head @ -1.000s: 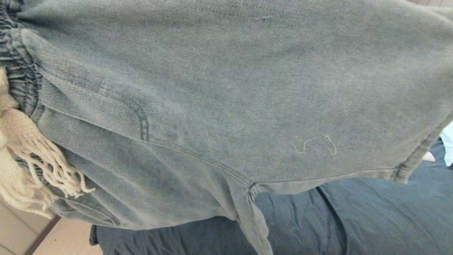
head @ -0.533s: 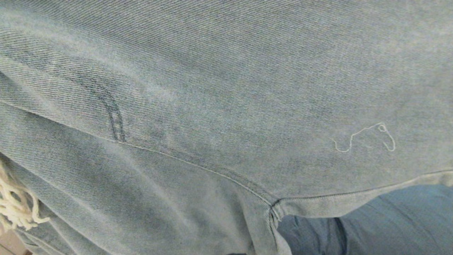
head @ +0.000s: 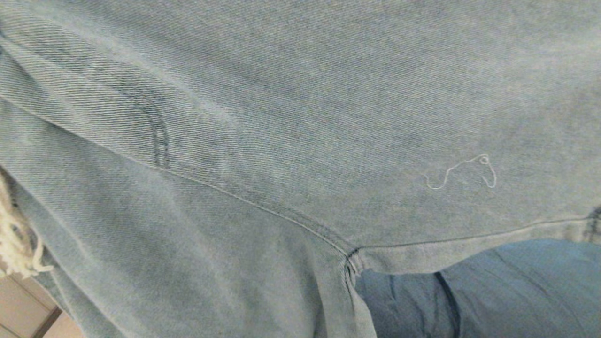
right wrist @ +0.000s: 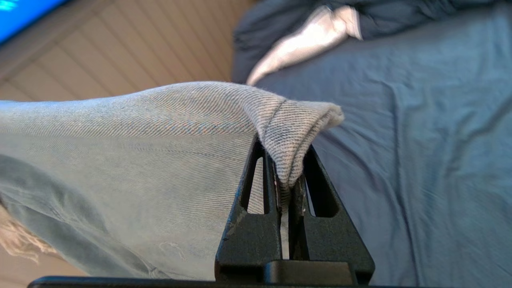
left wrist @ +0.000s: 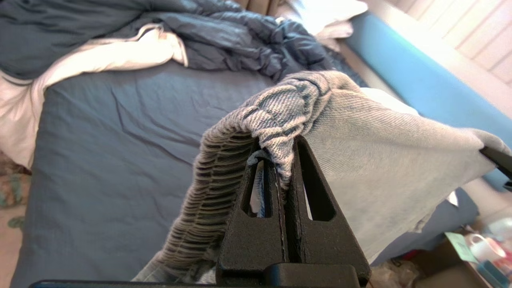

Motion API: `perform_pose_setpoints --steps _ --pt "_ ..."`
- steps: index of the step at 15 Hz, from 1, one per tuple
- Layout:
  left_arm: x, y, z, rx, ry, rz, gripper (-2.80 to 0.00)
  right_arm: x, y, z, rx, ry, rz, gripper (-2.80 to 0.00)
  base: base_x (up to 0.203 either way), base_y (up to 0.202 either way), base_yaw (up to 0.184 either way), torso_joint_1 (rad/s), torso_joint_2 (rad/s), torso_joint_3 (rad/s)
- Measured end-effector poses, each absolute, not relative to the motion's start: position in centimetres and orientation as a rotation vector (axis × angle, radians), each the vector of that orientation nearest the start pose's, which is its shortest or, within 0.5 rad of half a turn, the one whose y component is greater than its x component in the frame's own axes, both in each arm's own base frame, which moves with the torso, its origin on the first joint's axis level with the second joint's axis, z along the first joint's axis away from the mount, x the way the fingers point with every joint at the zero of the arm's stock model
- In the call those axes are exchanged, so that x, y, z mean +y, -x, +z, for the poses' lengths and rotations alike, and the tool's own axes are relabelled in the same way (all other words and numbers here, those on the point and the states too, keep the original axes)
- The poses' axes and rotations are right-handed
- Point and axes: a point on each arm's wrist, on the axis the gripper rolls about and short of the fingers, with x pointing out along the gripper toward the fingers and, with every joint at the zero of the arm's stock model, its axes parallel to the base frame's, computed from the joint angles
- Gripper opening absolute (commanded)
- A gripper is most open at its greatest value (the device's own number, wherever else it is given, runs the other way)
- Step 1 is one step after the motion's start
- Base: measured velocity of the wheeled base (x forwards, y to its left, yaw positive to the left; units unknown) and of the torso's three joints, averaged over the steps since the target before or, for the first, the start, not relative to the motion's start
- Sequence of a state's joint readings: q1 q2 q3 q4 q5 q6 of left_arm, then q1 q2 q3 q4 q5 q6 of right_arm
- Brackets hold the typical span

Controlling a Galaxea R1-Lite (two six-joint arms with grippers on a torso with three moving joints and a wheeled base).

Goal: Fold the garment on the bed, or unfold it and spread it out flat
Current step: Unford the blue shorts

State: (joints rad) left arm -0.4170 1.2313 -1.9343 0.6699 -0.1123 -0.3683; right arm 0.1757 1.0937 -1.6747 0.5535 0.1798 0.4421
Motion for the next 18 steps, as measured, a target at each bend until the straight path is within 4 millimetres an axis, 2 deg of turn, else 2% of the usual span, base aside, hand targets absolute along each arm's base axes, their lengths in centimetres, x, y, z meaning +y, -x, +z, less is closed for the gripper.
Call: perform_pose_setpoints --steps 4,8,11,15,18 --pt "-6.3 -13.7 45.1 0.102 0.359 -0.520 -2.80 2.1 -12.5 42.3 0.108 -0.418 0.300 -2.80 0.000 0.000 0.000 0.000 0.00 0.000" --pt "-8.8 -21.3 43.3 0.116 0.358 -0.474 -2.80 1.5 -20.1 41.5 0.128 -0.418 0.211 -2.80 0.000 0.000 0.000 0.000 0.00 0.000" --pt "-10.4 -27.7 40.9 0.083 0.356 -0.365 -2.80 0.9 -25.6 40.4 0.157 -0.424 0.141 -2.80 0.000 0.000 0.000 0.000 0.00 0.000" --pt "-12.3 -35.4 36.1 0.067 0.326 -0.242 -2.80 0.0 -33.4 36.9 0.195 -0.420 0.038 -2.80 0.000 0.000 0.000 0.000 0.00 0.000" --pt "-13.2 -38.9 32.7 0.096 0.304 -0.224 -2.80 -1.0 -38.5 33.1 0.226 -0.412 -0.001 -2.80 0.000 0.000 0.000 0.000 0.00 0.000"
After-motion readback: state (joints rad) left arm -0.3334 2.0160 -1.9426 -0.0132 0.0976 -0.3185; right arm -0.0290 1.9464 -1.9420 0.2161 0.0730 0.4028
